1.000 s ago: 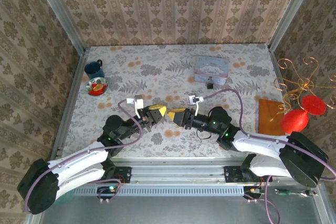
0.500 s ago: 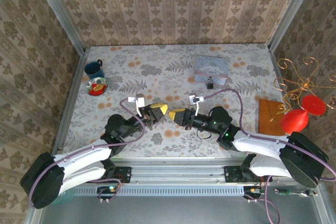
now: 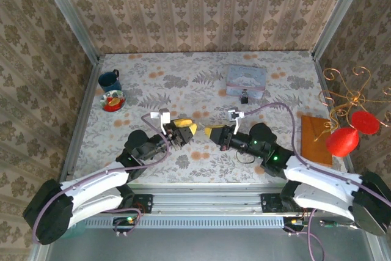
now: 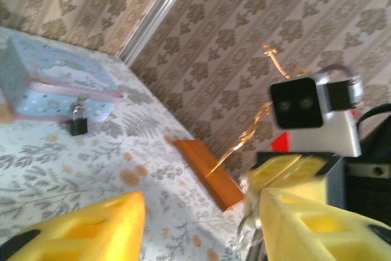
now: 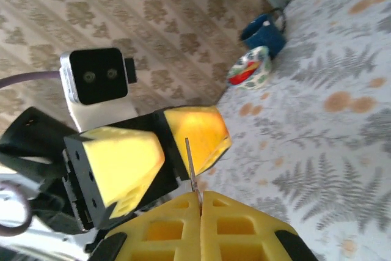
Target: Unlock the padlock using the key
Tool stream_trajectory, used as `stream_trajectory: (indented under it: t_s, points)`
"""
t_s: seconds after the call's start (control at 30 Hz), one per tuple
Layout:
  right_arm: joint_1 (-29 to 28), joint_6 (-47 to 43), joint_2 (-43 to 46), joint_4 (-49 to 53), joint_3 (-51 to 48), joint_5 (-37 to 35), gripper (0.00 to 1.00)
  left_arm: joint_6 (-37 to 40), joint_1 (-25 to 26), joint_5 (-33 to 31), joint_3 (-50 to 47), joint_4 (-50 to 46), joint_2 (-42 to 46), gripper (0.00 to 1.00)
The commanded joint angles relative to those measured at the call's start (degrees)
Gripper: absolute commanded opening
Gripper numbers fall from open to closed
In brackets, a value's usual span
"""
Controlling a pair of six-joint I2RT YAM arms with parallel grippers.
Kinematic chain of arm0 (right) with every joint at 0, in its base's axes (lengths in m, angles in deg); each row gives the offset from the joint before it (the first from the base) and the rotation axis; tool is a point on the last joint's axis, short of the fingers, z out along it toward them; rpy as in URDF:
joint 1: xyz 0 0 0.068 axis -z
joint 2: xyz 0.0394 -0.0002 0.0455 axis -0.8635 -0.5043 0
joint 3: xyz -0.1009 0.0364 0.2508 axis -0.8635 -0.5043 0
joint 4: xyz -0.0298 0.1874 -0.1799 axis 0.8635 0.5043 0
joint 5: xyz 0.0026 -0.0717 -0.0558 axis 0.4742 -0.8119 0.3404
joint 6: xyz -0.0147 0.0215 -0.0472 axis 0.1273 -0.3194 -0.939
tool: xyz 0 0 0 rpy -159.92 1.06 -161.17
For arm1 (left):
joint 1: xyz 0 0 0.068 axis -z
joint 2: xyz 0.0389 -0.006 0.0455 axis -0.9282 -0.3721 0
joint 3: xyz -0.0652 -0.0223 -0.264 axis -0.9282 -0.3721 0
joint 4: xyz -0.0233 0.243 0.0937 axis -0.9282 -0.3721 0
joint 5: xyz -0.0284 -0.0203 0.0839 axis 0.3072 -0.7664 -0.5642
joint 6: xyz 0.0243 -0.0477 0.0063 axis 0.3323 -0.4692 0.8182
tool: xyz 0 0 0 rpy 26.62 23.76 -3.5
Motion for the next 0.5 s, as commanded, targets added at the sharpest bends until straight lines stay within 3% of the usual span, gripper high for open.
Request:
stream_trajectory:
  t_s: [0.0,0.07,0.23,0.33,0.47]
  points:
    - [0.22,-8.93,4.54,21.96,5.69,-11.48,0.0,2.51,-0.38,-6.02,4.03,-12.69,3.19,0.67]
    - [0.28,-11.76,6.26,29.18,7.62,-15.54,0.0,3.15,-0.42,-8.98,6.44,-19.69,3.38,0.75]
    - [0.27,-15.72,9.33,42.49,9.49,-26.36,0.0,4.66,-0.28,-12.92,17.13,-34.04,-5.4,0.77]
    - [0.21,-16.55,11.36,45.6,8.04,-30.24,0.0,3.71,-0.2,-13.61,22.44,-35.64,-14.27,0.77]
    - [0.15,-16.77,15.52,47.49,5.42,-33.35,0.0,3.65,0.12,-10.79,29.56,-30.87,-28.04,0.78]
